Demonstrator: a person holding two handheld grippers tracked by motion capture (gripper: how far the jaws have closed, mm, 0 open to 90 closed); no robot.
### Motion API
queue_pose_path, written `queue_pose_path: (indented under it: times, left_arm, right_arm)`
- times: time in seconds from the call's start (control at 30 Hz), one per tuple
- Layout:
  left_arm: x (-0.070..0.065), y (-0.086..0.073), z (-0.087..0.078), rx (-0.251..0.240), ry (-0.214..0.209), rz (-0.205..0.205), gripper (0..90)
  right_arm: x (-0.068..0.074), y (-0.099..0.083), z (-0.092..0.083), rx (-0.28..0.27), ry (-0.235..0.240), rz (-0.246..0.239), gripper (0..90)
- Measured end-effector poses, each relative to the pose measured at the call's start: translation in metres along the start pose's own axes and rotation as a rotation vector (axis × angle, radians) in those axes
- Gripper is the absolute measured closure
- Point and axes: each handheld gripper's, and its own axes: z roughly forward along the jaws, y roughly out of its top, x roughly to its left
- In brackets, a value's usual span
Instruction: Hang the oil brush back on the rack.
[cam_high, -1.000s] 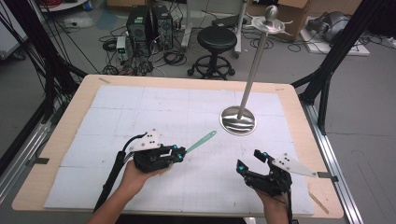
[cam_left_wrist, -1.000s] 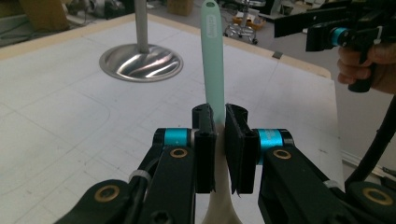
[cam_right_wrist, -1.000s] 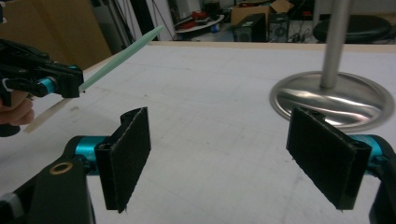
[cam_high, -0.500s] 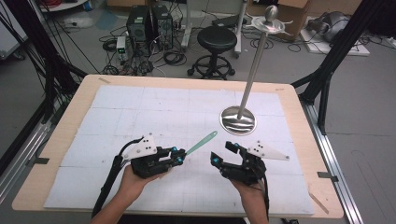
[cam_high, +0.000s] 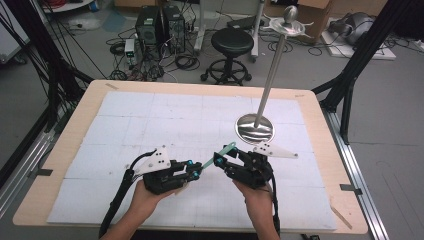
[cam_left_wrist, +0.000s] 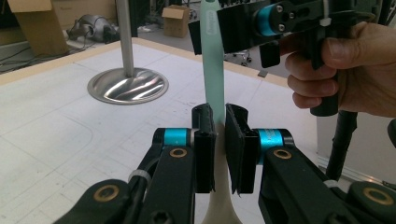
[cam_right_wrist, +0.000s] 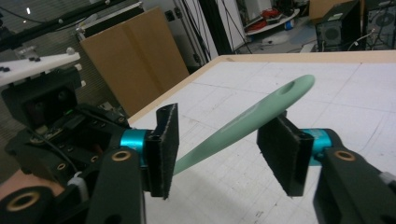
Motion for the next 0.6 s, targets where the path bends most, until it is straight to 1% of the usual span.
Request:
queue_pose_path:
  times: [0.1,0.23,0.3,0.4,0.5,0.53,0.6]
  left_arm:
    - [-0.001,0.000,0.000,0.000,0.004,0.002,81.5]
    - [-0.001,0.001,-0.001,0.000,0.003,0.004,81.5]
    - [-0.001,0.001,-0.001,0.001,0.003,0.004,81.5]
    - [-0.002,0.000,-0.001,0.005,-0.001,0.006,81.5]
    - [-0.002,0.000,0.000,0.003,0.001,0.010,81.5]
    - [-0.002,-0.001,0.000,0.007,-0.001,0.011,81.4]
    - [-0.002,-0.002,0.000,0.009,-0.003,0.015,81.4]
  right_arm:
    - [0.001,0.003,0.000,-0.001,0.002,0.000,56.7]
    - [0.004,0.006,0.001,0.009,0.021,0.001,59.9]
    - [0.005,0.007,0.002,0.016,0.034,-0.002,63.9]
    - [0.006,0.009,0.002,0.013,0.044,-0.015,69.8]
    - [0.008,0.010,0.002,0.012,0.049,-0.025,73.1]
    - [0.009,0.011,0.003,0.014,0.054,-0.029,74.6]
    - [0.011,0.011,0.003,0.020,0.081,-0.030,77.9]
